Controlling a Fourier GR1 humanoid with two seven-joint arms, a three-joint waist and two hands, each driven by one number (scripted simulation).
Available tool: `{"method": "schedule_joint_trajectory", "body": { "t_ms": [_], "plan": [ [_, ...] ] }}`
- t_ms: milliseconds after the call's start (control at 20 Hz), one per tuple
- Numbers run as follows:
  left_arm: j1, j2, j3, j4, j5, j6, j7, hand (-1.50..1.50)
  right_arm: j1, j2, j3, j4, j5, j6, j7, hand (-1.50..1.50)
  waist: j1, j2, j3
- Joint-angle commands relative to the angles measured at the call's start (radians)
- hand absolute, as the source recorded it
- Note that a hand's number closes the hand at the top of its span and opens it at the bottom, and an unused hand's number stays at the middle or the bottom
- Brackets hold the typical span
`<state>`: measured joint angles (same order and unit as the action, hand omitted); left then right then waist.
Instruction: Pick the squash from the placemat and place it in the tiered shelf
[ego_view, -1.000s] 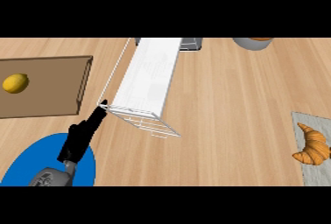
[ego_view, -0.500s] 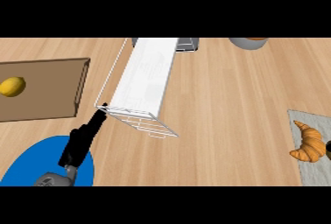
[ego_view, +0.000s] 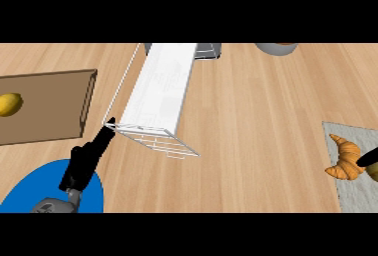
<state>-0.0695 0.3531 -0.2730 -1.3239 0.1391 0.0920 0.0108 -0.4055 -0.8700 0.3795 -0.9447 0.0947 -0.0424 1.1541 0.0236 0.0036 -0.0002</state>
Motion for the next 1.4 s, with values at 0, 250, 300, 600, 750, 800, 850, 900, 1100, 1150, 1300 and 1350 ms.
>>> {"method": "schedule_joint_trajectory", "body": {
  "t_ms": [0,250,300,600,750,800,850,900,1100,1150,1300,1350],
  "plan": [
    [0.001,0.006,0.022,-0.018,0.005,-0.015,0.021,0.00,-0.053,0.010,0.000,0.082,0.049,0.050,0.125,-1.50,-0.009,-0.002,0.000],
    [0.044,-0.021,0.001,-0.049,-0.018,-0.007,0.023,0.00,-0.079,0.082,0.012,0.130,0.089,0.060,0.137,-1.50,-0.009,-0.002,0.000],
    [0.036,-0.009,0.020,-0.029,-0.024,-0.008,0.007,0.00,-0.082,0.083,0.009,0.107,0.091,0.062,0.168,-1.50,-0.014,-0.003,0.000],
    [0.064,-0.014,0.028,-0.067,-0.039,-0.023,0.020,0.00,-0.060,0.093,-0.035,0.212,0.120,0.077,0.052,-1.50,-0.014,-0.003,0.000],
    [0.060,0.004,0.052,-0.105,-0.028,-0.041,0.043,0.00,-0.082,0.135,-0.035,0.205,0.143,0.071,0.106,-1.50,-0.012,-0.004,0.000],
    [0.020,-0.029,0.052,-0.053,-0.048,-0.023,0.046,0.00,-0.053,0.139,-0.042,0.233,0.156,0.063,0.047,-1.50,-0.018,-0.003,0.000],
    [0.017,-0.018,0.072,0.033,-0.038,-0.067,-0.018,0.00,-0.033,0.128,-0.052,0.275,0.157,0.072,-0.024,-1.50,-0.020,-0.001,0.000],
    [0.065,-0.019,0.071,-0.038,-0.043,-0.061,-0.023,0.00,-0.065,0.138,-0.074,0.295,0.170,0.083,-0.026,-1.50,-0.015,-0.002,0.000],
    [0.046,-0.042,0.080,-0.078,-0.054,-0.028,0.058,0.00,-0.025,0.201,-0.080,0.285,0.194,0.029,0.001,-1.50,-0.019,-0.004,0.000],
    [-0.009,-0.035,0.089,-0.079,-0.039,-0.052,0.120,0.00,-0.091,0.178,-0.095,0.371,0.212,0.067,-0.038,-1.50,-0.013,-0.001,0.001],
    [0.010,-0.040,0.113,0.002,-0.060,-0.084,0.006,0.00,-0.024,0.192,-0.124,0.280,0.205,0.066,-0.026,1.50,-0.025,-0.004,0.000],
    [0.008,-0.091,0.088,0.008,-0.086,-0.044,0.028,0.00,-0.027,0.161,-0.135,0.323,0.224,0.090,-0.110,1.50,-0.022,-0.003,0.000]
  ]
}}
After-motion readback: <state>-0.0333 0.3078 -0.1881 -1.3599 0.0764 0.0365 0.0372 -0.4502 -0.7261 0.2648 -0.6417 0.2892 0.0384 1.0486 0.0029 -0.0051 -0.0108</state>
